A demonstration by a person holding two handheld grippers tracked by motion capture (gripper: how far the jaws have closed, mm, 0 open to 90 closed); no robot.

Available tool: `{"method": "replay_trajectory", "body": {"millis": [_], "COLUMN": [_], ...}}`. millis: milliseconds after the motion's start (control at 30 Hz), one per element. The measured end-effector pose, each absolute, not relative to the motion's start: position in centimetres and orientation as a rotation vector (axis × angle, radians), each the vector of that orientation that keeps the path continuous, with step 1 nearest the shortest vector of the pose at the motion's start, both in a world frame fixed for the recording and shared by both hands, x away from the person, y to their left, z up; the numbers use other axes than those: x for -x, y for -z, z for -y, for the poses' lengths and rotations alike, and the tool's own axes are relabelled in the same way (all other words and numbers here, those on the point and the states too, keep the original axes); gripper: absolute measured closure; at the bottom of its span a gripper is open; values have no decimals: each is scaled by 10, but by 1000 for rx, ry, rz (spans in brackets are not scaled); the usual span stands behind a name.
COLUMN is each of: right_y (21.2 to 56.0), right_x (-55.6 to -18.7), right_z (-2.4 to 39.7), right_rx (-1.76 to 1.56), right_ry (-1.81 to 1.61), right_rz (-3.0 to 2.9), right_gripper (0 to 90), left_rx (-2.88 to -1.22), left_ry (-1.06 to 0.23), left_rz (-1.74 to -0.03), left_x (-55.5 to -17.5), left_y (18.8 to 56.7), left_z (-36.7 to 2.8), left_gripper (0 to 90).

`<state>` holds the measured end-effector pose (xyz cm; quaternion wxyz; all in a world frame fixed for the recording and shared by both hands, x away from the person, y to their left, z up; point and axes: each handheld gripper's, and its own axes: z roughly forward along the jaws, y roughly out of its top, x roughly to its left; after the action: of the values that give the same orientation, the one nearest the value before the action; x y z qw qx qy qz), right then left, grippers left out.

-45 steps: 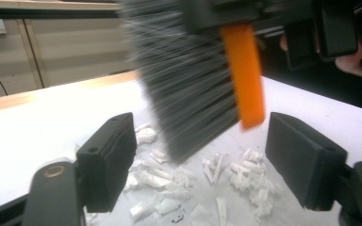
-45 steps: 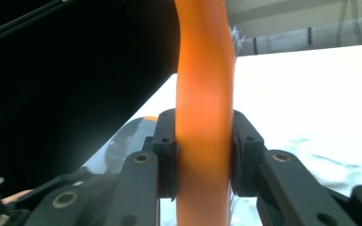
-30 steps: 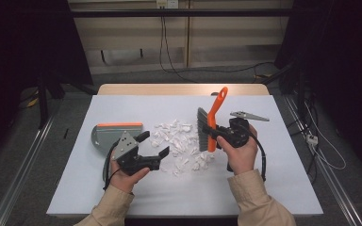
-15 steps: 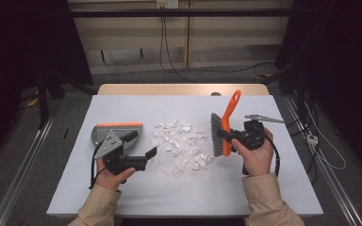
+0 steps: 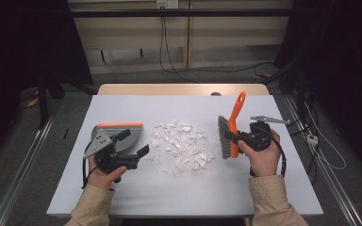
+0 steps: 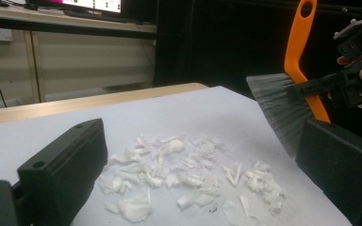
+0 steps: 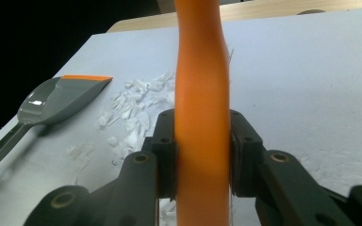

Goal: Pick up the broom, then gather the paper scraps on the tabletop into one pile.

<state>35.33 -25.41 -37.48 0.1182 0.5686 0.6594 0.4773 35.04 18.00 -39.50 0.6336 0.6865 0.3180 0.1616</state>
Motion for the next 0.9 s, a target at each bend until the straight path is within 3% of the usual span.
{"method": "replay_trajectory", "body": {"millis": [900], "right_y": [381], "right_x": [-353], "right_z": [268], "right_rx": [-1717], "right_ry": [-1146], "right_rz": [-1993], "right_gripper": [697], "left_rx": [-1566], "left_ry": [-393], "left_rz": [-761], "left_x": [-349], "left_y": [396], "left_z": [-199], "left_gripper": [33]}}
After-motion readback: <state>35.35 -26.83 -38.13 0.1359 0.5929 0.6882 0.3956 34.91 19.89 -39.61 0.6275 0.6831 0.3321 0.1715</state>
